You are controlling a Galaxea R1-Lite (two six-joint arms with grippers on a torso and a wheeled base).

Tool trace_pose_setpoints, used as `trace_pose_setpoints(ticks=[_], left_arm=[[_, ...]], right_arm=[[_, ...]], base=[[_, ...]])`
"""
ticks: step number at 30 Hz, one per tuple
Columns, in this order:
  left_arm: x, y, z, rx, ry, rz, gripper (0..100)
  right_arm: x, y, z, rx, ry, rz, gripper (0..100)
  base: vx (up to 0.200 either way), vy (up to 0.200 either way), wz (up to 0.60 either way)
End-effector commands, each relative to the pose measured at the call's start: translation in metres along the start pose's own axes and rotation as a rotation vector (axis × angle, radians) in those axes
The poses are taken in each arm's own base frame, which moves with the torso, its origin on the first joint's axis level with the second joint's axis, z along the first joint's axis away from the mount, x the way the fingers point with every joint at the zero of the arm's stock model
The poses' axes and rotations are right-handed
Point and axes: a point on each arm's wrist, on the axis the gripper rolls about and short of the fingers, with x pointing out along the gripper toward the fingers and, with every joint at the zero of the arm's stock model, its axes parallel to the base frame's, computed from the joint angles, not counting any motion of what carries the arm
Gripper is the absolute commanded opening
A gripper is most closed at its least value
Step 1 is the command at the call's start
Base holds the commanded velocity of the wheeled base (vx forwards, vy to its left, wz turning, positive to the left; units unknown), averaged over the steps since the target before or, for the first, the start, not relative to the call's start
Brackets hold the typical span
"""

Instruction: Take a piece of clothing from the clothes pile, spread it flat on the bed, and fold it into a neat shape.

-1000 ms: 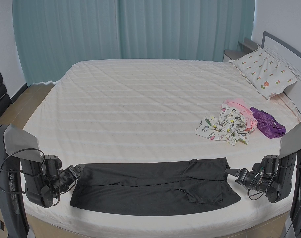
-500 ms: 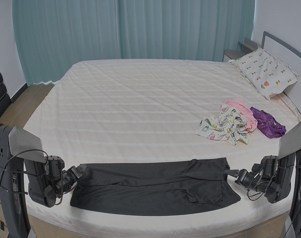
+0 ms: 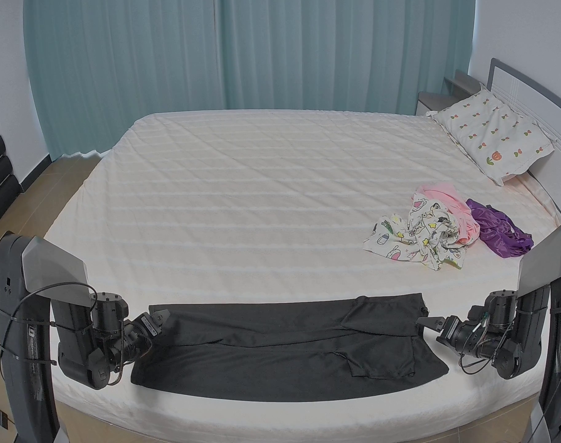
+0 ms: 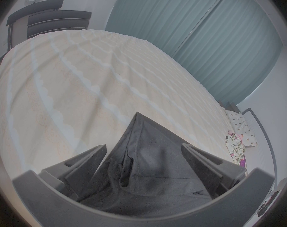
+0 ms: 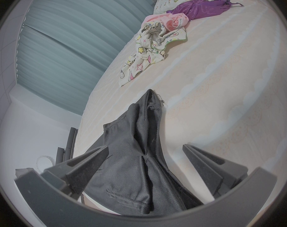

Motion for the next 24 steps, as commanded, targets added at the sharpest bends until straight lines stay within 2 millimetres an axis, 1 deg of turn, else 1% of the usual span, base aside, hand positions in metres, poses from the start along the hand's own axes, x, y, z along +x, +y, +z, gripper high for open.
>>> trace_pose_setpoints(ticks=[1, 2, 3, 5, 6, 7, 9, 10, 17, 20, 21, 24], left_arm=[[0.001, 0.001, -0.005, 0.007, 0.015, 0.010, 100], [0.001, 0.002, -0.007, 0.009, 0.020, 0.014, 100], [0.001, 0.003, -0.008, 0.011, 0.024, 0.020, 0], [0.001, 0.003, -0.008, 0.011, 0.024, 0.020, 0], [-0.002, 0.006, -0.012, 0.016, 0.041, 0.036, 0], [-0.002, 0.007, -0.012, 0.015, 0.040, 0.037, 0], [-0.001, 0.008, -0.011, 0.013, 0.037, 0.041, 0], [-0.002, 0.009, -0.010, 0.008, 0.034, 0.045, 0], [-0.002, 0.011, -0.010, 0.003, 0.009, 0.080, 0], [-0.002, 0.011, -0.010, 0.003, 0.009, 0.080, 0], [-0.002, 0.011, -0.010, 0.003, 0.009, 0.080, 0], [-0.002, 0.011, -0.010, 0.003, 0.009, 0.080, 0]], right_arm=[[0.001, 0.000, 0.000, -0.004, -0.005, 0.005, 100], [0.000, 0.000, 0.001, -0.004, -0.006, 0.006, 100], [0.000, 0.000, 0.001, -0.004, -0.007, 0.005, 100], [0.000, 0.000, 0.001, -0.004, -0.007, 0.005, 100], [-0.001, 0.002, 0.001, -0.008, -0.010, 0.007, 100], [-0.002, 0.004, 0.001, -0.011, -0.012, 0.011, 100], [-0.003, 0.008, 0.001, -0.016, -0.011, 0.020, 100], [-0.003, 0.013, 0.001, -0.024, -0.009, 0.037, 100], [0.009, 0.031, -0.002, -0.035, -0.002, 0.095, 100], [0.012, 0.033, -0.004, -0.031, -0.001, 0.101, 100], [0.019, 0.034, -0.005, -0.035, -0.008, 0.095, 100], [0.026, 0.033, -0.004, -0.041, -0.018, 0.095, 100]], base=[[0.000, 0.000, 0.00], [0.000, 0.000, 0.00], [0.000, 0.000, 0.00], [0.000, 0.000, 0.00], [0.000, 0.000, 0.00], [0.000, 0.000, 0.00], [0.000, 0.000, 0.00], [0.000, 0.000, 0.00], [0.000, 0.000, 0.00], [0.000, 0.000, 0.00], [0.000, 0.000, 0.00], [0.000, 0.000, 0.00]])
